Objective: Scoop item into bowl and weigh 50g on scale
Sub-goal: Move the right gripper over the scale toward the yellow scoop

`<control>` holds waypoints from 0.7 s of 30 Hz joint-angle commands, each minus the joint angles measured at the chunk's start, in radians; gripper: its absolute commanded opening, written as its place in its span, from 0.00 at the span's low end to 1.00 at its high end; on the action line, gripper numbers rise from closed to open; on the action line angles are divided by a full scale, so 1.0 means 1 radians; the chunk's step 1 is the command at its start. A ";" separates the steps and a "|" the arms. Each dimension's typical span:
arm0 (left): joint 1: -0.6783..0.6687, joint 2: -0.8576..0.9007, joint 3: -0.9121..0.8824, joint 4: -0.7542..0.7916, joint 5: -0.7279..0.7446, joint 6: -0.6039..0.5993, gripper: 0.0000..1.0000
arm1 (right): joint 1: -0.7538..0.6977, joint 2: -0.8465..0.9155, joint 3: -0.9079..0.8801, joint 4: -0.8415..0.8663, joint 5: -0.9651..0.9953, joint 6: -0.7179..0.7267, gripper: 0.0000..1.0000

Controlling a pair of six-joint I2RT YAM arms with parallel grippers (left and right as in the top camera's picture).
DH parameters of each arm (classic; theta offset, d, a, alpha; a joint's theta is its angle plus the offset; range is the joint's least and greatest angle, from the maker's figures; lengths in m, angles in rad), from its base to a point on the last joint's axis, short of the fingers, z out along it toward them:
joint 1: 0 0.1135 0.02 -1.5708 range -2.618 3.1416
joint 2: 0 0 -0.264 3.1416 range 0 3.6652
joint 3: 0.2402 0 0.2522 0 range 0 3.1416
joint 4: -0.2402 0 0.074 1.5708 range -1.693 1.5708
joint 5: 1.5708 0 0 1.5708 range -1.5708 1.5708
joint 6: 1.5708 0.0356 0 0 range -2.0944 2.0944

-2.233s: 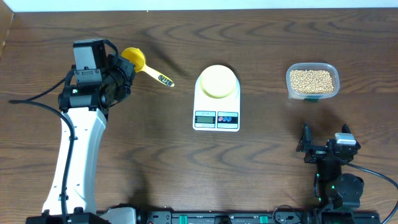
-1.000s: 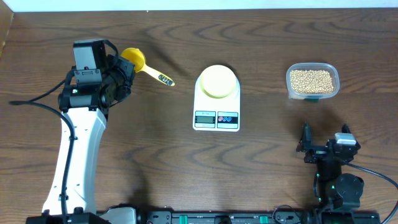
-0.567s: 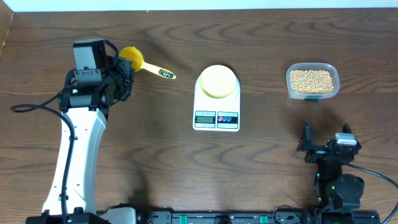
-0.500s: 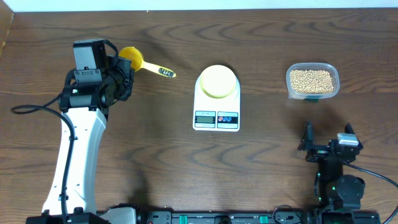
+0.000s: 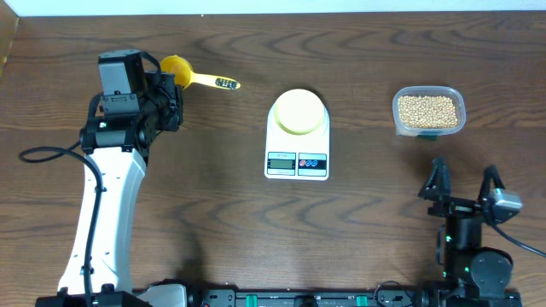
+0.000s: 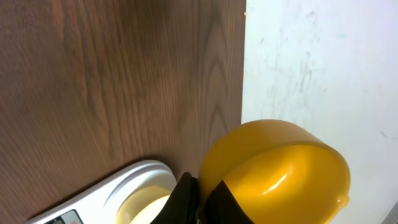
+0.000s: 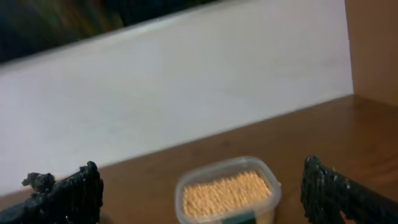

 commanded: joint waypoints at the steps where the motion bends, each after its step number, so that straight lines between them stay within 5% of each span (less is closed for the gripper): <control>1: 0.002 0.011 -0.005 0.005 -0.003 -0.025 0.08 | -0.004 0.061 0.130 -0.019 -0.014 0.003 0.99; 7: 0.002 0.011 -0.005 0.004 -0.003 -0.025 0.07 | -0.004 0.271 0.293 -0.066 -0.067 0.002 0.99; 21: 0.002 0.011 -0.005 -0.003 -0.003 -0.024 0.08 | -0.003 1.004 0.661 -0.061 -0.575 -0.010 0.99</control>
